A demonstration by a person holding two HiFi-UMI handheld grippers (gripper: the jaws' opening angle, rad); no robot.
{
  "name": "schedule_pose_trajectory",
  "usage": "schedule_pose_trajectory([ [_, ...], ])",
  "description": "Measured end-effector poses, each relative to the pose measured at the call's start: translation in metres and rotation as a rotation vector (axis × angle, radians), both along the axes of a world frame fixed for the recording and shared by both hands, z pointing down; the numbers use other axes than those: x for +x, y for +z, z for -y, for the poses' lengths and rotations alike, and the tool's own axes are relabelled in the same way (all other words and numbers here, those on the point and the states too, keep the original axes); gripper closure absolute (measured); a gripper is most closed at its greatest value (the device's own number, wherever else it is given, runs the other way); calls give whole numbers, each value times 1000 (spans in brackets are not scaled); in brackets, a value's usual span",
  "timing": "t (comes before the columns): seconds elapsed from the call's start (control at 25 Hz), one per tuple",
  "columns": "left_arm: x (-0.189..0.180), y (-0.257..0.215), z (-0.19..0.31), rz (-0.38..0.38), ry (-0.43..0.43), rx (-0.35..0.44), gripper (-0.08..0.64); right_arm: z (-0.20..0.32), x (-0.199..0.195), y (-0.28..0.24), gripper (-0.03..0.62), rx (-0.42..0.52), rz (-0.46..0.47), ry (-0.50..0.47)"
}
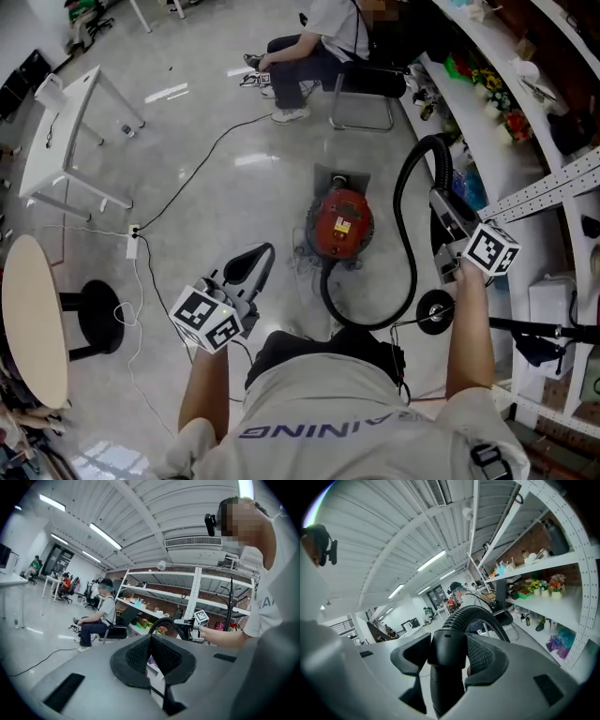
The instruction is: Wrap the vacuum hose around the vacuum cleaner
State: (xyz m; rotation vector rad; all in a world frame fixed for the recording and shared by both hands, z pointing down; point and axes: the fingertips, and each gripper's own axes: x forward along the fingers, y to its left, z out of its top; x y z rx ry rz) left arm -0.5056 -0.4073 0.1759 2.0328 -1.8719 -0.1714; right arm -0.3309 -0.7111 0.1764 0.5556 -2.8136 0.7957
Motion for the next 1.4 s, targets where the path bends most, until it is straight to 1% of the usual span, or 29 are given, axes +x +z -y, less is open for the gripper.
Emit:
schedule_pose_trajectory([
  [0.2, 2, 13, 19, -13, -108, -43, 543, 75, -63, 10, 351, 31, -53, -101],
  [0.32, 2, 26, 28, -25, -161, -70, 543, 109, -98, 10, 351, 77, -69, -152],
  [0.44, 2, 36, 34, -30, -197, -88, 543, 139, -128, 7, 351, 128, -75, -179],
  [0.6, 1, 46, 33, -40, -259, -106, 543, 166, -181, -4, 351, 213, -90, -241],
  [0.76, -3, 50, 31, -48, -304, -108, 543, 173, -235, -23, 351, 279, -75, -302],
  [0.92, -7, 51, 20, -39, -342, -116, 543, 155, -286, -42, 351, 324, -51, -372],
  [1.08, -11, 51, 2, -38, -386, -118, 543, 108, -328, -45, 351, 343, -28, -473],
  [1.24, -13, 55, -17, -49, -409, -128, 543, 43, -354, -16, 351, 307, -48, -604],
  [1.4, -15, 59, -36, -55, -415, -135, 543, -32, -362, 25, 351, 269, -95, -738],
])
